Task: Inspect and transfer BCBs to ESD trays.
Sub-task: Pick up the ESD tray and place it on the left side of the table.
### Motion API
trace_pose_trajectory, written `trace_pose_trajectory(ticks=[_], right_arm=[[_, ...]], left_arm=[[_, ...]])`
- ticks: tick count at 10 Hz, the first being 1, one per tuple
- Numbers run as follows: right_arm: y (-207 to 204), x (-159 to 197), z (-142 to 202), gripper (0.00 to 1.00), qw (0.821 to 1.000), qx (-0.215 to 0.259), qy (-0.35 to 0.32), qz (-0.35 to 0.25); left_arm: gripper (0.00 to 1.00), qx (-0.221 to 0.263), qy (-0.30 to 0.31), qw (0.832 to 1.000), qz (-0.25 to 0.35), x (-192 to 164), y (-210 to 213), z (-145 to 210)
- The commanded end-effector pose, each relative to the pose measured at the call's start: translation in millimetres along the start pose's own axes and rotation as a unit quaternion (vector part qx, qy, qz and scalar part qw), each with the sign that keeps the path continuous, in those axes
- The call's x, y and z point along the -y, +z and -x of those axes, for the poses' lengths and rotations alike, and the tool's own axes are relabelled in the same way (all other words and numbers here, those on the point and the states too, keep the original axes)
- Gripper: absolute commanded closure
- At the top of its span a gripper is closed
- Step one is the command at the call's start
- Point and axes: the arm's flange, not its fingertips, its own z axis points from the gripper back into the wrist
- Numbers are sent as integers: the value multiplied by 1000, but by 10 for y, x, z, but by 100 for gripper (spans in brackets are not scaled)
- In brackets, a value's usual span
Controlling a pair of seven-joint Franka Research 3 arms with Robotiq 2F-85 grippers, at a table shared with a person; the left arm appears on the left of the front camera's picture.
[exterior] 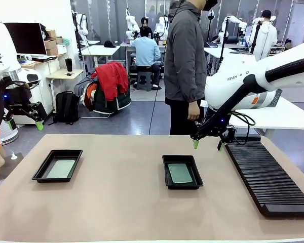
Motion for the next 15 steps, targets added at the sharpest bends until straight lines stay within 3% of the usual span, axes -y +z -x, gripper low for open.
trace_pose_trajectory(ticks=[1,10,11,15], right_arm=[[-6,-4,10,0,1000,-1,-2,-2],[-6,-4,10,0,1000,-1,-2,-2],[0,0,0,0,1000,0,0,0],[233,510,98,0,996,-6,-11,-85]], left_arm=[[0,3,-3,1000,2,-8,-6,13],[0,0,0,1000,0,0,0,0],[0,1,10,1000,4,148,64,63],[0,-19,49,998,37,912,262,374]])
